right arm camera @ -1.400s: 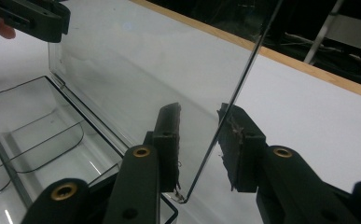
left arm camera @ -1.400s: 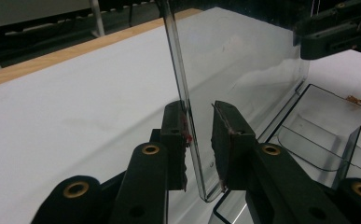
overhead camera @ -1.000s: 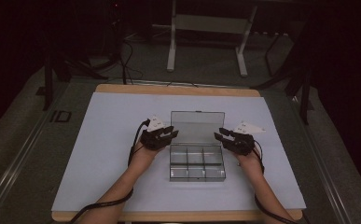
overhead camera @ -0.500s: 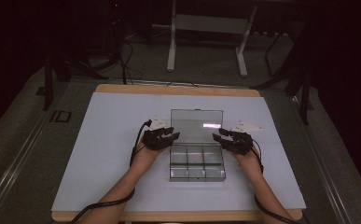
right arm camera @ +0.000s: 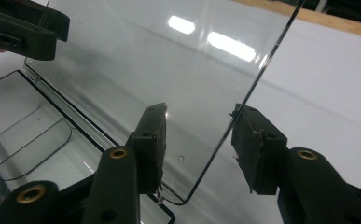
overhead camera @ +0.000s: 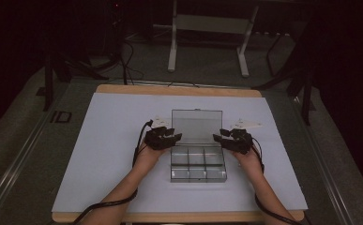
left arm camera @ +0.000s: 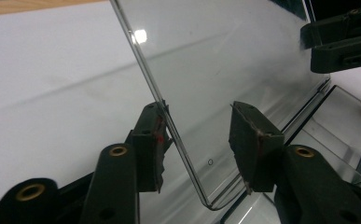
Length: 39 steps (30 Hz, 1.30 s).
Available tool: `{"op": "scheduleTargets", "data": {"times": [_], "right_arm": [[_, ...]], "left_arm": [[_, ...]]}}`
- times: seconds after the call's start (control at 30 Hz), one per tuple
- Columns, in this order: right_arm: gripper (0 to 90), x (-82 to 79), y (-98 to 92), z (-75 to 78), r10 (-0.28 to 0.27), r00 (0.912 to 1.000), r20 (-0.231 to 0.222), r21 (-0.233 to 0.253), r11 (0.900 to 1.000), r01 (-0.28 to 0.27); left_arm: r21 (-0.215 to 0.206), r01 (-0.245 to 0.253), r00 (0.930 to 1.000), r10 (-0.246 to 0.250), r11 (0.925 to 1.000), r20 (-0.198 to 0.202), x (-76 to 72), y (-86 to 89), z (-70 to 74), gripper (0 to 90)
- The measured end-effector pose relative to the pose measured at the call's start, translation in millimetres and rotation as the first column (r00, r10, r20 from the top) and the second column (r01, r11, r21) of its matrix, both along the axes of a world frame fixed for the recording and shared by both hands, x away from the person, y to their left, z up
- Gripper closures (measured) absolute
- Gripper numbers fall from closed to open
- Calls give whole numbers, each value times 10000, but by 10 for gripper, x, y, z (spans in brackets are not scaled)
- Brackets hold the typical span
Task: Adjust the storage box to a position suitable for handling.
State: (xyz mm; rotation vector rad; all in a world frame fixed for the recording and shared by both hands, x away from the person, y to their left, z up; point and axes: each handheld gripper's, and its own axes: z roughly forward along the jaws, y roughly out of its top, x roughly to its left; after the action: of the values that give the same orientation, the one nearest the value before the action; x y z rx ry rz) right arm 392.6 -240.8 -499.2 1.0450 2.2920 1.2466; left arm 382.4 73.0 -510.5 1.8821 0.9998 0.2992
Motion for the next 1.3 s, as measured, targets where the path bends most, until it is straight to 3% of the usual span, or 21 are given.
{"op": "scheduleTargets", "data": {"times": [0.17,0.4,0.57,0.67,0.83,1.03,1.3], "right_arm": [[523,22,13,-6,-23,9998,-216,-135,9999,20],[508,81,13,-1,-141,9954,-945,-49,9999,137],[506,100,10,-7,-225,9927,-1185,-9,9997,226],[508,123,0,-18,-282,9875,-1548,225,9992,321],[508,136,1,-14,-333,9837,-1766,242,9990,382],[507,167,2,-12,-510,9725,-2271,323,9977,598],[492,204,-14,-34,-603,9583,-2794,488,9958,769]], "left_arm": [[95,-114,9997,116,9999,-216,18,-25,-10,532],[52,-171,9965,174,9998,-822,65,-31,-24,498],[-2,-223,9951,221,9998,-963,77,-44,-38,470],[-105,-251,9930,237,9996,-1157,89,-38,-44,467],[-106,-268,9899,250,9996,-1394,110,-41,-42,462],[-3,-342,9860,337,9994,-1630,127,-63,-39,427],[-250,-570,9736,501,9981,-2226,161,-52,-67,414]]}}
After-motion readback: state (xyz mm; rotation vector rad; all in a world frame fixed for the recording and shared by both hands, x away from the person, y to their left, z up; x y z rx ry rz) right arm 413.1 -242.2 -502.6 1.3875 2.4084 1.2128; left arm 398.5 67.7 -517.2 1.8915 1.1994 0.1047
